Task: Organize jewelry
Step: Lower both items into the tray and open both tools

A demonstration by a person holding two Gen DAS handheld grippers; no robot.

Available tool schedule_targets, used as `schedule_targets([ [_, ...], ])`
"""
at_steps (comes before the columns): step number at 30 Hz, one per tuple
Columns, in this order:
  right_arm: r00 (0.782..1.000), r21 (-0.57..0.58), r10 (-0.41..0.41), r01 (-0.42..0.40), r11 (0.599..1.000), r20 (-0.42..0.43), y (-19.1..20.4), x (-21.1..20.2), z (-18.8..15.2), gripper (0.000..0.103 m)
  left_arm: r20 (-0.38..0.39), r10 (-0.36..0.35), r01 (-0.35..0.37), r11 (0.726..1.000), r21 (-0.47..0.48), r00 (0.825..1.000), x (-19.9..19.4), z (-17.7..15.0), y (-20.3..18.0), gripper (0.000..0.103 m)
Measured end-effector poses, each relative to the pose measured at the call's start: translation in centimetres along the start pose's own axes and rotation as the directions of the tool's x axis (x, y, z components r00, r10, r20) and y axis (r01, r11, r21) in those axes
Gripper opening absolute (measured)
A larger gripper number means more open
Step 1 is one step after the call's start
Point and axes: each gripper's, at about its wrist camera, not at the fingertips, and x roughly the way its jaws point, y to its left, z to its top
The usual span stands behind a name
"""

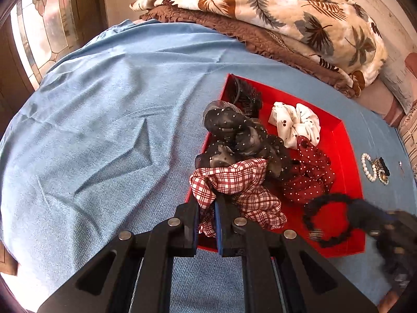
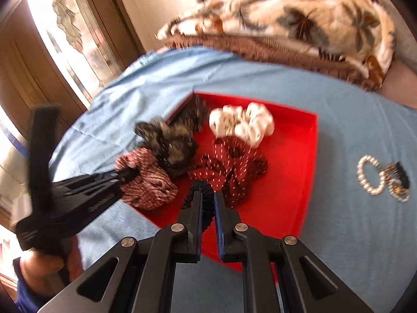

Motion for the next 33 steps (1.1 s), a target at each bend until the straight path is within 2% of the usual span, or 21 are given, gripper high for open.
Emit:
schedule_targets([
  [3, 0.999, 0.003, -0.016, 0.016, 1.0, -0.046, -0.3, 2.2, -0.2, 0.01, 0.014, -0.006, 0.006, 1.0, 0.004, 1.0, -0.2, 0.0, 0.1, 0.01],
  [11, 0.996, -0.012, -0.005, 0.004, 1.0, -0.091, 0.4, 3.8, -0.9, 0.01, 0.066, -0.106, 0.107, 0.994, -0.01, 0.992, -1.8, -0.1, 0.2, 0.019],
  [17, 0.996, -0.05, -0.01, 0.006, 0.999, -0.092, 1.5, 4.1, -1.3, 0.011, 0.104, -0.096, 0.097, 0.995, -0.003, 0.99, -2.6, -0.3, 0.0, 0.036],
  [19, 0.996, -0.059, -0.014, 0.009, 0.998, -0.085, 1.6, 3.7, -1.3, 0.013, 0.111, -0.099, 0.102, 0.995, -0.014, 0.989, -2.7, -0.3, 0.2, 0.045],
  [22, 0.998, -0.063, -0.021, 0.017, 0.998, -0.062, 1.5, 2.7, -1.3, 0.026, 0.117, -0.117, 0.123, 0.991, -0.043, 0.986, -2.9, -0.2, 0.7, 0.054],
  [23, 0.998, -0.063, -0.024, 0.021, 0.998, -0.05, 1.4, 2.2, -1.3, 0.032, 0.121, -0.125, 0.132, 0.99, -0.052, 0.985, -3.0, -0.2, 0.9, 0.055],
  [24, 0.999, -0.062, -0.027, 0.024, 0.998, -0.042, 1.3, 1.9, -1.3, 0.034, 0.128, -0.134, 0.143, 0.988, -0.058, 0.983, -3.1, -0.2, 1.0, 0.055],
  [29, 1.0, -0.045, -0.023, 0.022, 0.999, -0.016, 0.5, 0.2, -1.5, 0.034, 0.169, -0.162, 0.175, 0.983, -0.063, 0.972, -4.1, -0.4, 1.1, 0.056],
  [33, 1.0, -0.034, -0.025, 0.025, 0.999, 0.002, 0.0, -1.1, -2.0, 0.034, 0.192, -0.137, 0.15, 0.987, -0.056, 0.972, -4.5, -0.5, 0.8, 0.056],
])
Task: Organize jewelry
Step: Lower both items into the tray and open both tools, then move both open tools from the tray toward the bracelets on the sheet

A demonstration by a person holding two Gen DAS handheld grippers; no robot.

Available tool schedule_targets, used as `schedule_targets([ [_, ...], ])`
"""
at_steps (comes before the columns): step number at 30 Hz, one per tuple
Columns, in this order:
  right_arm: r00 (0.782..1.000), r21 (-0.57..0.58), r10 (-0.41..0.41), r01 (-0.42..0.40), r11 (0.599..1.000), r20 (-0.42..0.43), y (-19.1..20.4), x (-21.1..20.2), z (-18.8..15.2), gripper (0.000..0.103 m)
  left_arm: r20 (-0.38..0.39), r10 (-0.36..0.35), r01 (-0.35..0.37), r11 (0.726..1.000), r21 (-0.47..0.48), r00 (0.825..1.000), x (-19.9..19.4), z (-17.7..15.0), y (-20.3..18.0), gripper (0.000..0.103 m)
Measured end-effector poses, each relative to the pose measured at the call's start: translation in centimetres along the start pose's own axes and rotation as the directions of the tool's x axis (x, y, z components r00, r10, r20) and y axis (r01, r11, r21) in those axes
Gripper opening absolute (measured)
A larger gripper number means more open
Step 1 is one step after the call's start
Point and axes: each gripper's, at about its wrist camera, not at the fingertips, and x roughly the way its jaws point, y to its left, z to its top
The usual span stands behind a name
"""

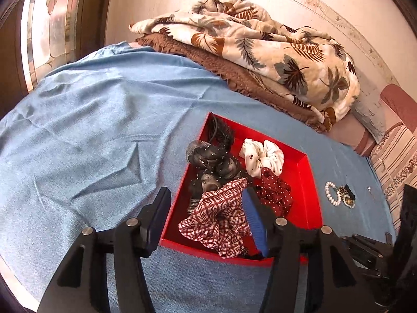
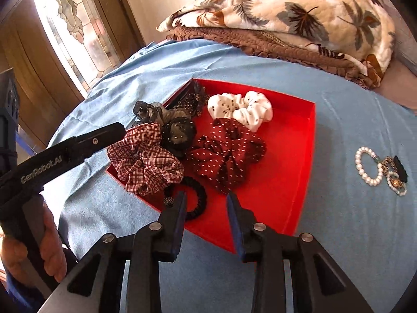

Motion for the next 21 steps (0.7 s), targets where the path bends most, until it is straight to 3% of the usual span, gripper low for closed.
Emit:
schedule_targets([
  [10, 0.998, 0.005, -0.057, 0.057, 0.998, 0.03, -2.3, -2.8, -2.0, 0.034, 0.065, 0.134, -0.141, 0.981, 0.134, 0.989, -0.5, -0.9, -2.5, 0.056],
  [21, 0.988, 0.136, -0.148, 0.142, 0.981, 0.039, -9.3, -6.0, -4.6, 0.038, 0.112, 0.195, -0.218, 0.944, 0.249, 0.974, -0.6, -2.2, -5.5, 0.056],
])
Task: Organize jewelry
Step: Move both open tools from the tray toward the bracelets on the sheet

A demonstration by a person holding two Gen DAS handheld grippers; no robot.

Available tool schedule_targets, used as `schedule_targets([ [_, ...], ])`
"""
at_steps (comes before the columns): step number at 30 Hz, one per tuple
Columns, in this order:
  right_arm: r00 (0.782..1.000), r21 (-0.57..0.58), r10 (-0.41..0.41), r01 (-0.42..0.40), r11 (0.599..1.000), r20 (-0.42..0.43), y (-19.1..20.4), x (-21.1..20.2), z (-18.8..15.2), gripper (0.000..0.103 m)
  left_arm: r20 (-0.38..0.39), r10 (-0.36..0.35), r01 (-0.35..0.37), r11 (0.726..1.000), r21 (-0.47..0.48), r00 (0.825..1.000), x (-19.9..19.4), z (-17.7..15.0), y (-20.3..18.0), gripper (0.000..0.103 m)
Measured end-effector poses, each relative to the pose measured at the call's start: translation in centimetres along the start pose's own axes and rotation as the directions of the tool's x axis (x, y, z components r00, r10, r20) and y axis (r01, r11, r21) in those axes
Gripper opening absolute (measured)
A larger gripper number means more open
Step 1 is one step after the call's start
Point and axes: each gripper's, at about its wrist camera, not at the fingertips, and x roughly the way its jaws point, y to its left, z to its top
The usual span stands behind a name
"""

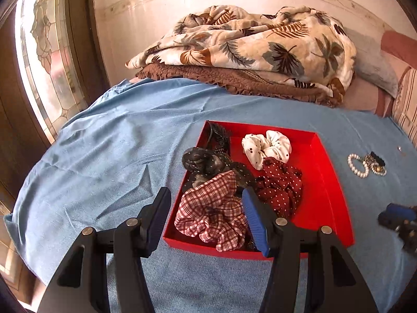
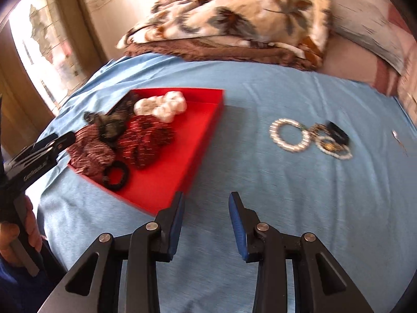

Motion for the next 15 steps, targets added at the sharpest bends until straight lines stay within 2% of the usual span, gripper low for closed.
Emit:
schedule_targets([
  [12, 0.998, 0.114, -0.055, 0.051, 0.992, 0.033, -7.0, -2.5, -1.7, 0.038, -0.001, 0.035, -0.035, 0.993, 0.117, 0.999, -1.2, -2.0, -3.7, 0.056],
  [15, 0.997, 0.136, -0.07, 0.063, 0.989, 0.042, -8.9, -3.1, -2.2, 0.038, 0.009, 0.011, -0.012, 0.993, 0.121, 1.0, -2.7, -2.0, -4.4, 0.056],
])
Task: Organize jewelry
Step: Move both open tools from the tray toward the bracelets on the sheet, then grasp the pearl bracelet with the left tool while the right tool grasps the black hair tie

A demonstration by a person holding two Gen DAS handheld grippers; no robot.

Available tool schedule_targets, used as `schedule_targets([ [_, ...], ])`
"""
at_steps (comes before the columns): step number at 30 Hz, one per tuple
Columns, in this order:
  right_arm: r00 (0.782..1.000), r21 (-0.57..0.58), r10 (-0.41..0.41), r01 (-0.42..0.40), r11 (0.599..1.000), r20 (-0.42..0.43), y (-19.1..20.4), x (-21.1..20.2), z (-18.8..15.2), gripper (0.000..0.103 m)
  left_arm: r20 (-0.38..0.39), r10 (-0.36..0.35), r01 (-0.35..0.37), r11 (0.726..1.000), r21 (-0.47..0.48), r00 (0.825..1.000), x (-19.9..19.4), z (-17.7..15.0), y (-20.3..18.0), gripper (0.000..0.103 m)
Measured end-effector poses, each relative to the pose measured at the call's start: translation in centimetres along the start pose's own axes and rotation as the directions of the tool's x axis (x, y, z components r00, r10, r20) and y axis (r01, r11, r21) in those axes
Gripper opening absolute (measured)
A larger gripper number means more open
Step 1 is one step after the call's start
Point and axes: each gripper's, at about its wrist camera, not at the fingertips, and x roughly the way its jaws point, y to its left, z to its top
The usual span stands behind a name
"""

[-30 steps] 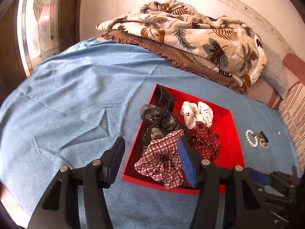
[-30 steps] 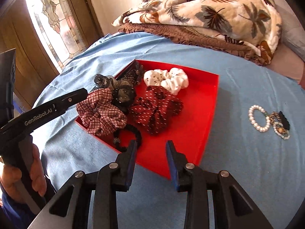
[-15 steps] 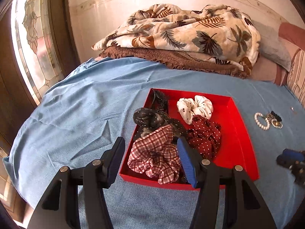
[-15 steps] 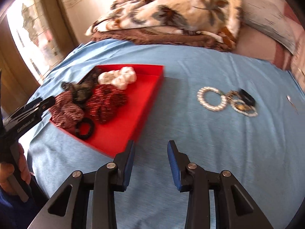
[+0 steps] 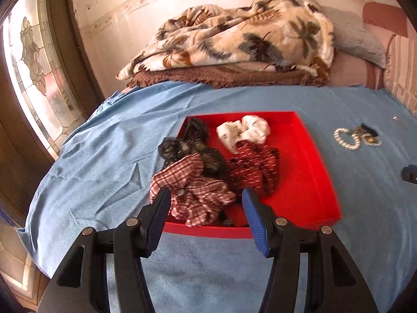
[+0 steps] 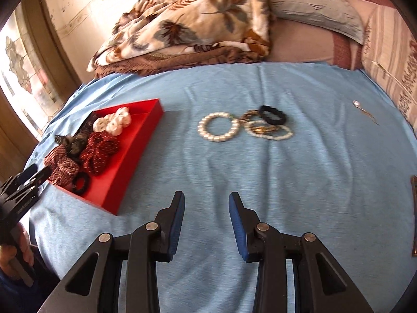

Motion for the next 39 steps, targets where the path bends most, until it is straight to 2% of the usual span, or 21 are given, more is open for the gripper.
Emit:
schedule_targets([
  [7, 0.999, 0.088, -0.044, 0.042, 0.995, 0.028, -6.0, -0.6, 0.5, 0.038, 0.02, -0.153, 0.153, 0.988, 0.01, 0.988, -2.9, 3.1, -3.2, 0.062],
  [9, 0.998, 0.124, -0.047, 0.042, 0.991, 0.036, -7.8, -0.4, 0.8, 0.038, 0.006, -0.187, 0.186, 0.982, 0.032, 0.982, -2.5, 4.1, -4.9, 0.062],
  [12, 0.998, 0.169, -0.041, 0.033, 0.985, 0.047, -10.2, 0.3, 1.5, 0.038, -0.039, -0.264, 0.266, 0.962, 0.067, 0.964, -1.3, 5.8, -8.7, 0.062],
  [15, 0.999, 0.206, -0.008, -0.004, 0.979, 0.054, -12.1, 1.7, 2.8, 0.038, -0.083, -0.299, 0.306, 0.948, 0.091, 0.951, 0.7, 7.1, -12.7, 0.062],
  [21, 0.995, 0.242, 0.092, -0.1, 0.965, 0.042, -13.9, 5.6, 6.3, 0.038, -0.182, -0.331, 0.349, 0.933, 0.081, 0.926, 6.4, 8.8, -18.9, 0.062],
  [24, 0.994, 0.21, 0.105, -0.11, 0.971, 0.033, -14.1, 7.7, 8.1, 0.038, -0.232, -0.33, 0.35, 0.936, 0.049, 0.915, 10.2, 9.6, -21.2, 0.055],
  [28, 0.994, 0.189, 0.104, -0.104, 0.976, 0.012, -14.8, 10.4, 9.7, 0.038, -0.263, -0.3, 0.323, 0.945, 0.045, 0.917, 13.7, 10.3, -23.3, 0.054],
  [31, 0.994, 0.18, 0.109, -0.106, 0.978, -0.009, -15.3, 12.2, 10.1, 0.038, -0.292, -0.296, 0.325, 0.944, 0.057, 0.91, 15.7, 10.2, -24.5, 0.054],
  [36, 0.995, 0.116, 0.098, -0.097, 0.989, -0.005, -14.5, 13.1, 10.7, 0.038, -0.322, -0.275, 0.317, 0.944, 0.087, 0.906, 17.6, 9.2, -25.8, 0.054],
  [37, 0.997, 0.1, 0.083, -0.082, 0.992, -0.006, -14.1, 13.2, 10.7, 0.037, -0.307, -0.271, 0.312, 0.945, 0.093, 0.912, 17.5, 9.2, -25.9, 0.054],
  [39, 0.999, 0.047, 0.036, -0.036, 0.998, -0.004, -13.2, 13.5, 10.6, 0.027, -0.297, -0.261, 0.302, 0.948, 0.102, 0.918, 17.5, 9.2, -26.2, 0.054],
])
